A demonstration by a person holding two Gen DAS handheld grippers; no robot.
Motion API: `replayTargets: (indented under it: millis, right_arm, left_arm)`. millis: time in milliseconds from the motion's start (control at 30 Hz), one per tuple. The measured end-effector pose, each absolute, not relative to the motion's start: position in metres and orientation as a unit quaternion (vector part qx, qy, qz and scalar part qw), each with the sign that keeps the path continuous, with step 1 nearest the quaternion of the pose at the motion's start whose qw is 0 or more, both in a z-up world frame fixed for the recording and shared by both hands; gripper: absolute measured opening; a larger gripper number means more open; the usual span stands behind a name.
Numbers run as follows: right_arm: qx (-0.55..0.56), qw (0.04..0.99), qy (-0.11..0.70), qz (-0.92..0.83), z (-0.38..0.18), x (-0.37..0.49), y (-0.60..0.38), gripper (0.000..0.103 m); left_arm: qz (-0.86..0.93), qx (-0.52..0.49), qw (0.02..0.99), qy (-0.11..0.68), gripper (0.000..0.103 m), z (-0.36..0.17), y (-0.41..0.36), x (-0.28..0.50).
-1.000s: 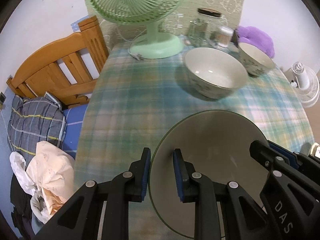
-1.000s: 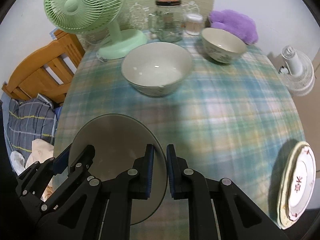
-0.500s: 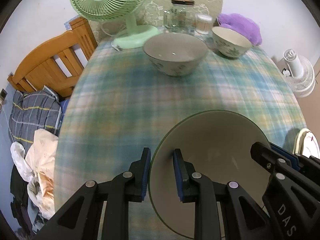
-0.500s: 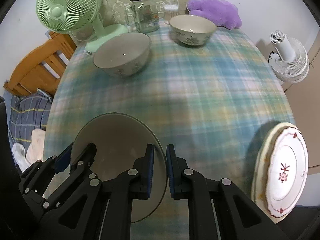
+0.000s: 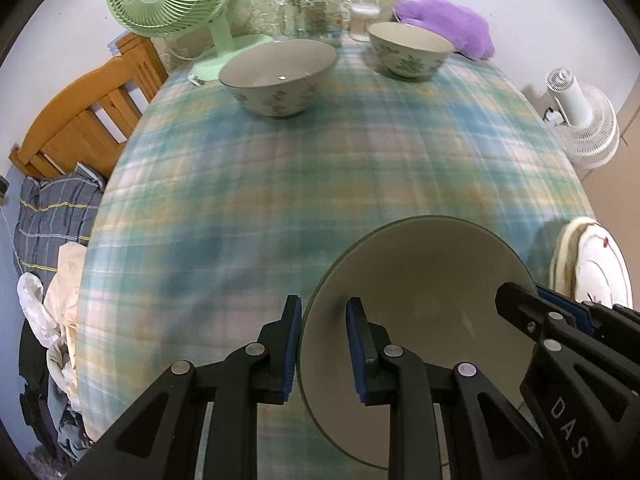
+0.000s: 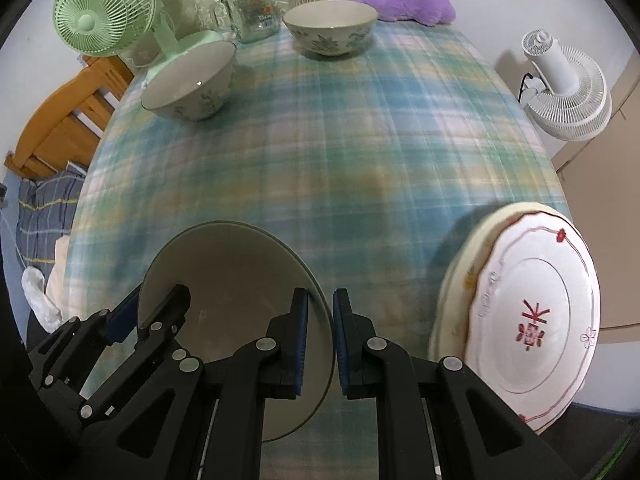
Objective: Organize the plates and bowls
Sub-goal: 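Lift the bowl with both grippers and carry it beside the plate stack, then lower the bowl onto the table and open both grippers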
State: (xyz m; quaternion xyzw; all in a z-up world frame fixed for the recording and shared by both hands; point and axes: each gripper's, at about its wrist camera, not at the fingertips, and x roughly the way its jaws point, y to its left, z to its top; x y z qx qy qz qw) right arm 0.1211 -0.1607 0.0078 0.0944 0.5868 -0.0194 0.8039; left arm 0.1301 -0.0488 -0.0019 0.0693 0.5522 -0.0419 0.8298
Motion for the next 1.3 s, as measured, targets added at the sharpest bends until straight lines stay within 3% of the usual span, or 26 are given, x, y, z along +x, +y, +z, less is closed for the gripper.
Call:
replayTargets:
  millis: [567,900,1033,1167,1300]
  right_arm:
    - [0.083,0.792,0.605,-0.008,0.001,0.116,-0.18,0.016]
    - [0.079,0.806,0.586,-0.012,-0.001,0.13,-0.18,0.025]
    - [0.075,0.805,0.588,-0.01,-0.002,0.133,-0.178,0.029]
    - [0.069,0.809,0.584,-0.016,0.002,0.133,-0.175,0.046]
    - [0.059,0.822,0.566,-0.02,0.017,0.131,-0.169,0.053]
  left_arm:
    - [-0.035,0.078,0.826,0.557,0.021,-0.005,-0.069,0.125]
    - [-0.043,0.075,0.826,0.558,0.039,-0.01,-0.072,0.14]
    - [-0.051,0.072,0.826,0.557,0.062,-0.008,-0.068,0.14]
    - [-0.061,0.073,0.832,0.547,0.07,0.001,-0.061,0.138]
    - [-0.075,0.064,0.839,0.535,0.073,0.013,-0.05,0.14]
